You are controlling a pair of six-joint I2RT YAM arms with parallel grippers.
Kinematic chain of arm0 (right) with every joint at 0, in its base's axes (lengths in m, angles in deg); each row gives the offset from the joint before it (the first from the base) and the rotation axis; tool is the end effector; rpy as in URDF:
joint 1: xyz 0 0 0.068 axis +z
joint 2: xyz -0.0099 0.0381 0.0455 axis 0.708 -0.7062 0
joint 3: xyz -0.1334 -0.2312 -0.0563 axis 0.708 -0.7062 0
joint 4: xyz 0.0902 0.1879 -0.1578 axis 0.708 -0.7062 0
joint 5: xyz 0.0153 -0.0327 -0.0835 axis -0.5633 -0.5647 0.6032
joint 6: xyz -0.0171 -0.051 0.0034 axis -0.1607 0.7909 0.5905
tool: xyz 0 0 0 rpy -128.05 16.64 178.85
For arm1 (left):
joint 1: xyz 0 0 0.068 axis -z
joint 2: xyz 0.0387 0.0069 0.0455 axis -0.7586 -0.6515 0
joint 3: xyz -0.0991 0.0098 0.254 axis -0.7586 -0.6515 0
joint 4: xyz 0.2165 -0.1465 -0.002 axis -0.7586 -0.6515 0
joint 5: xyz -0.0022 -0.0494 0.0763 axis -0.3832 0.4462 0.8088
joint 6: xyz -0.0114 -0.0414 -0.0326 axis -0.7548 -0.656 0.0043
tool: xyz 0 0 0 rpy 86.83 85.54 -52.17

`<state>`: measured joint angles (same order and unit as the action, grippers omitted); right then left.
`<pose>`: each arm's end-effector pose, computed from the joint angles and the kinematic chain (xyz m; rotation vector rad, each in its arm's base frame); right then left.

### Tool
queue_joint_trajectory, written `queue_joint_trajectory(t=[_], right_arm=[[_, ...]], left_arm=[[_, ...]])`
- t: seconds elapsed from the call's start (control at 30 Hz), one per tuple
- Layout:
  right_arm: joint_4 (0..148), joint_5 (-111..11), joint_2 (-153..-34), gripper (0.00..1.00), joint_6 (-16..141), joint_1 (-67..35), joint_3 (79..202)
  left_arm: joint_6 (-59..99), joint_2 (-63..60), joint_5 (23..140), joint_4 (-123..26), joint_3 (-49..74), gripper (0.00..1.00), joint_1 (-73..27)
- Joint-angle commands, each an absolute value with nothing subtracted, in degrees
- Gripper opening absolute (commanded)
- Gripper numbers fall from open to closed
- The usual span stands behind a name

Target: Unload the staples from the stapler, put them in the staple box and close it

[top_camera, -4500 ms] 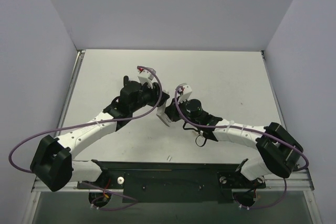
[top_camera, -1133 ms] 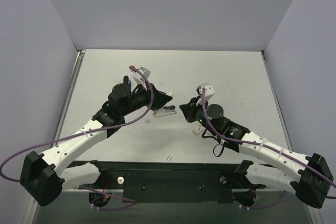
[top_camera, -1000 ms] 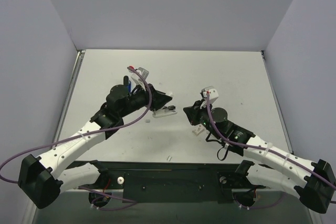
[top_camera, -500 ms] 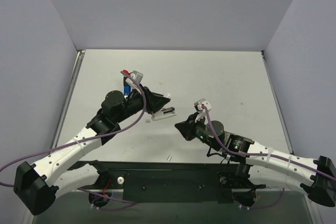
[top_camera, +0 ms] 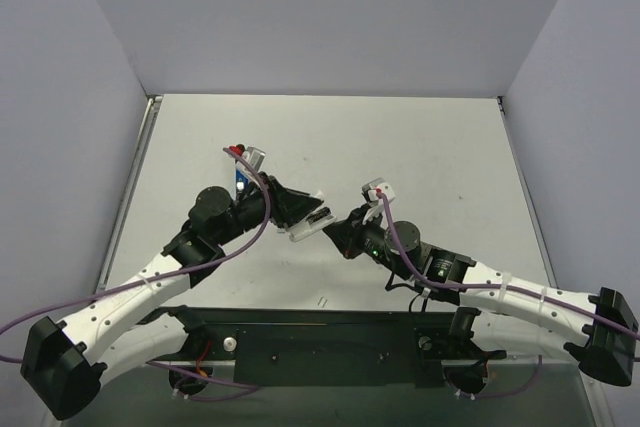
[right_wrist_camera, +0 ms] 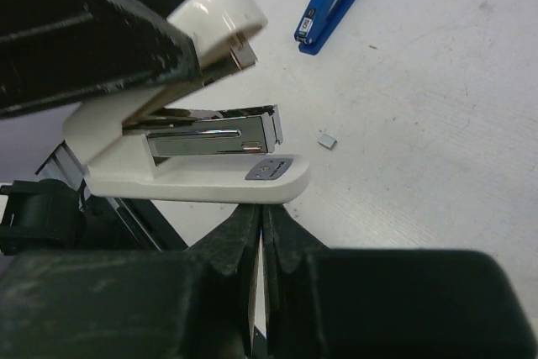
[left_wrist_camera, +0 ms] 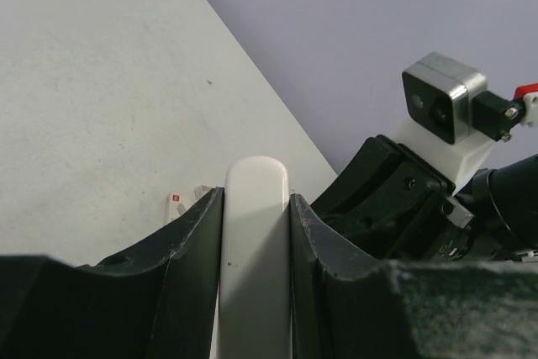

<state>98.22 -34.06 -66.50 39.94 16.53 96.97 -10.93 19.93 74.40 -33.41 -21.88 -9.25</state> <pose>0.1111 0.1949 0.2944 -0.3448 1.6231 1.1286 0.1669 -0.1528 0.3185 0.1945 1.7133 -1.3121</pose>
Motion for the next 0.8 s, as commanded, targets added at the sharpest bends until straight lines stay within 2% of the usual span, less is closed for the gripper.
queue_joint_trajectory(t=[0.0, 0.37, 0.77], right_arm=[[102.46, -32.58, -67.24, 0.00, 43.13, 16.89, 101.45], [101.41, -36.00, -68.82, 0.00, 49.20, 16.80, 106.20], [102.02, -41.72, -73.74, 0.00, 53.94, 16.80, 114.02]], left_arm=[[-14.92, 22.75, 70.52, -27.66, -23.29, 0.00, -8.74], [-16.68, 26.44, 63.22, -30.47, -26.63, 0.00, -7.86], [-15.36, 26.97, 60.40, -33.81, -28.91, 0.00, -1.27]])
